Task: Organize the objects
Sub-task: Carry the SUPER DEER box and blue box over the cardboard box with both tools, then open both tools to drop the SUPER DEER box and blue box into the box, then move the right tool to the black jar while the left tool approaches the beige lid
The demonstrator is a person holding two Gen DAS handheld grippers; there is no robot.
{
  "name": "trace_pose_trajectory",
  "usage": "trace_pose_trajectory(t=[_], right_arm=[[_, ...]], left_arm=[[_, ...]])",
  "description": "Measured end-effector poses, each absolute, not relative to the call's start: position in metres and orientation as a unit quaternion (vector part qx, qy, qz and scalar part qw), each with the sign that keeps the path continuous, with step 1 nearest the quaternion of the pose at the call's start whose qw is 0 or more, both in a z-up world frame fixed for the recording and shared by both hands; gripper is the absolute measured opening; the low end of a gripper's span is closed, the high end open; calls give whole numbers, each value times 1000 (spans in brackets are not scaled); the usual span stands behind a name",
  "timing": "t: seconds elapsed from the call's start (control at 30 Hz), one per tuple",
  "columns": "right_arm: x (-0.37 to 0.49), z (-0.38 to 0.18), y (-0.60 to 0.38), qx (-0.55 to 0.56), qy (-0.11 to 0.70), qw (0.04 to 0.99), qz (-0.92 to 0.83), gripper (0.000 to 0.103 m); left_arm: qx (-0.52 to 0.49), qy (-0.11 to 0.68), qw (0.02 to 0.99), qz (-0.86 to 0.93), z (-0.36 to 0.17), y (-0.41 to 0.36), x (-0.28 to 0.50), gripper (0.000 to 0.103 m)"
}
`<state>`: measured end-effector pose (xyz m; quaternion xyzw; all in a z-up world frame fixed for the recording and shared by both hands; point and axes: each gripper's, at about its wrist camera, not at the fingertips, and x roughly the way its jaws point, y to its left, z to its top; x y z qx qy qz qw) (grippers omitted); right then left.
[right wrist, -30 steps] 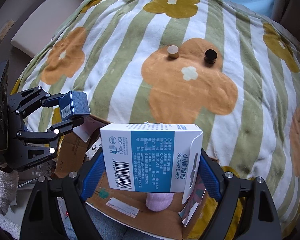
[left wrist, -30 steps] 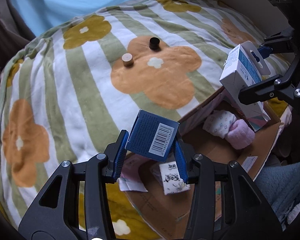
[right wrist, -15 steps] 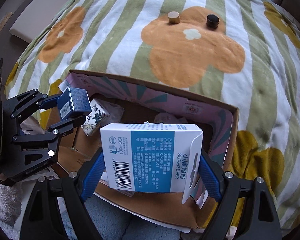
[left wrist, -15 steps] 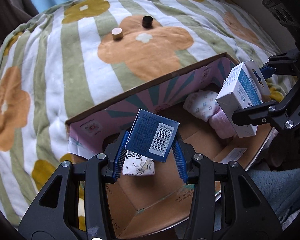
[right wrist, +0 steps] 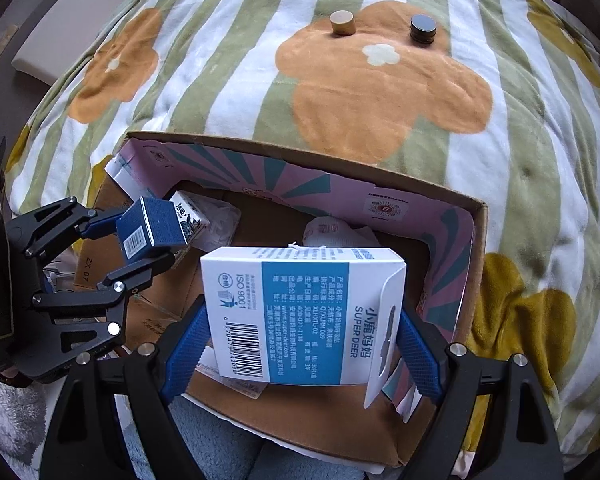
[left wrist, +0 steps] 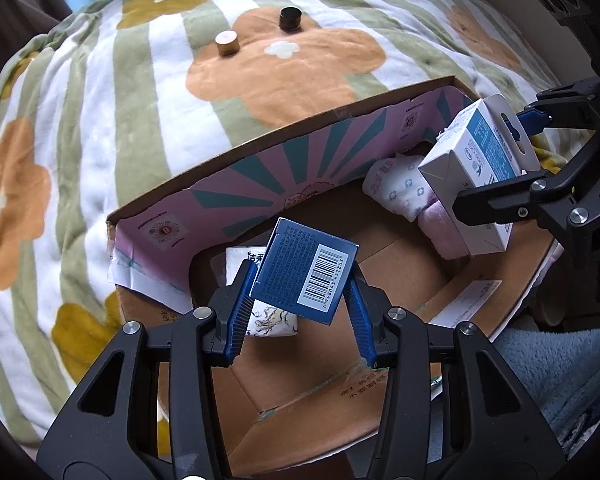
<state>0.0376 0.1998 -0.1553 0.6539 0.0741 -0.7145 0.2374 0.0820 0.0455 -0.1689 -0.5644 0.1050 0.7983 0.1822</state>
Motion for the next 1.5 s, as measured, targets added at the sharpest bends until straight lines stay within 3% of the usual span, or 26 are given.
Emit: trace_pose_trajectory(t=[0.23,0.3,0.33,0.37,0.4,0.47,1.2,1.5], right_arm=[[34,-161,202,660,50,221,-716,85],[34,-160,205,657,39,210,-723,86],[34,-159,207,656,31,204,-726,86],[34,-158,210,653,22,201,-730,91],[34,-156,213,648,13,202,-734,98],[34,-150,218,635,6,202,-746,101],[29,-138,221,641,-5,208,-739,101],[12,-111,222,611,9,189,-769,101]], left_arm=[[-558,120,193,798,-167,55,86,42],[-554,119,202,799,-163,57,89,62],[-552,121,203,799,-161,58,90,96],[-546,123,203,804,-159,58,92,103],[-542,123,208,805,-156,58,93,103],[-542,121,213,804,-153,58,94,103],[-551,86,214,802,-137,50,87,103],[-509,76,214,830,-99,42,54,103]])
